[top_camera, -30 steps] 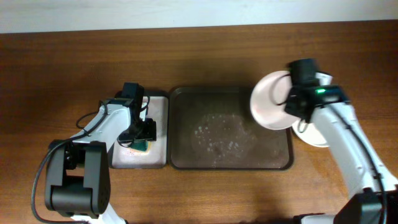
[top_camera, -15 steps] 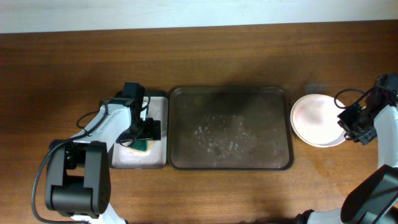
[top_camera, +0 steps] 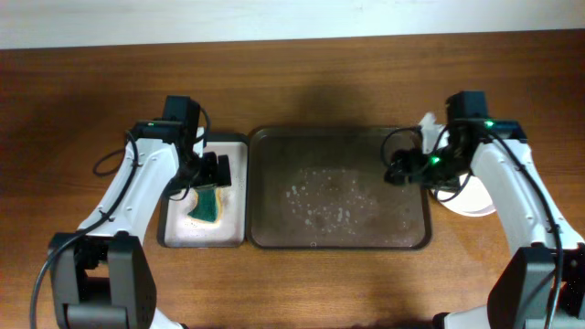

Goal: Clean dirty plates on tray and stack at the side
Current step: 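Place the sponge back in the white tray with the left gripper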

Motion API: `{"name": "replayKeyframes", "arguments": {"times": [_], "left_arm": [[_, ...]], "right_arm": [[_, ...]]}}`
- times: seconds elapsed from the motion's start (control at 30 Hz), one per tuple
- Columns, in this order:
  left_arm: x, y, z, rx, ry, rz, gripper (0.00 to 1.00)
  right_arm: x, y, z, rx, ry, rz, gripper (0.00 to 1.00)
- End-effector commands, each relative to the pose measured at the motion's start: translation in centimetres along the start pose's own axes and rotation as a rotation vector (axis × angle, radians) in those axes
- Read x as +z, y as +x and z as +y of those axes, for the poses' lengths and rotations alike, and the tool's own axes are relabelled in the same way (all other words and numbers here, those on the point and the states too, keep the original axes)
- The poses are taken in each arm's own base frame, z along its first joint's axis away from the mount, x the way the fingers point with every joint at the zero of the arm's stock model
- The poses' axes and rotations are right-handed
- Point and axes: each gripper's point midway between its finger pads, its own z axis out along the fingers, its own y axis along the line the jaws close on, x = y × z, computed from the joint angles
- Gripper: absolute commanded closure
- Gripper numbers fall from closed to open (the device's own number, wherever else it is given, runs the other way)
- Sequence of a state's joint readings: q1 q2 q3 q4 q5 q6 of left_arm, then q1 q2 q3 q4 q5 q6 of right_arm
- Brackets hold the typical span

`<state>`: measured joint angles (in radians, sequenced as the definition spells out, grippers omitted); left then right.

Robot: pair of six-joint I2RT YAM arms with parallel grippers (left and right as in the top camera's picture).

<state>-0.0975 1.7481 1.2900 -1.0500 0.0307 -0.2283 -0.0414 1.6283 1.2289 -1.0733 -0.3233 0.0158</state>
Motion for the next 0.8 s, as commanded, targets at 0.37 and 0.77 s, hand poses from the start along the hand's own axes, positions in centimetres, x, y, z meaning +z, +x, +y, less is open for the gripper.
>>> {"name": "replayKeyframes", "arguments": {"times": [0.37, 0.77], "left_arm": [[-5.4, 9.0, 1.7, -0.044, 0.022, 0.050, 0.00], [-17.4, 11.7, 2.6, -0.002, 0.198, -0.881, 0.01]], "right_arm": [[-3.5, 6.2, 0.2, -0.024, 0.090, 0.009, 0.01], [-14.0, 9.9, 3.3, -0.209, 0.073, -0.677, 0.01]]}}
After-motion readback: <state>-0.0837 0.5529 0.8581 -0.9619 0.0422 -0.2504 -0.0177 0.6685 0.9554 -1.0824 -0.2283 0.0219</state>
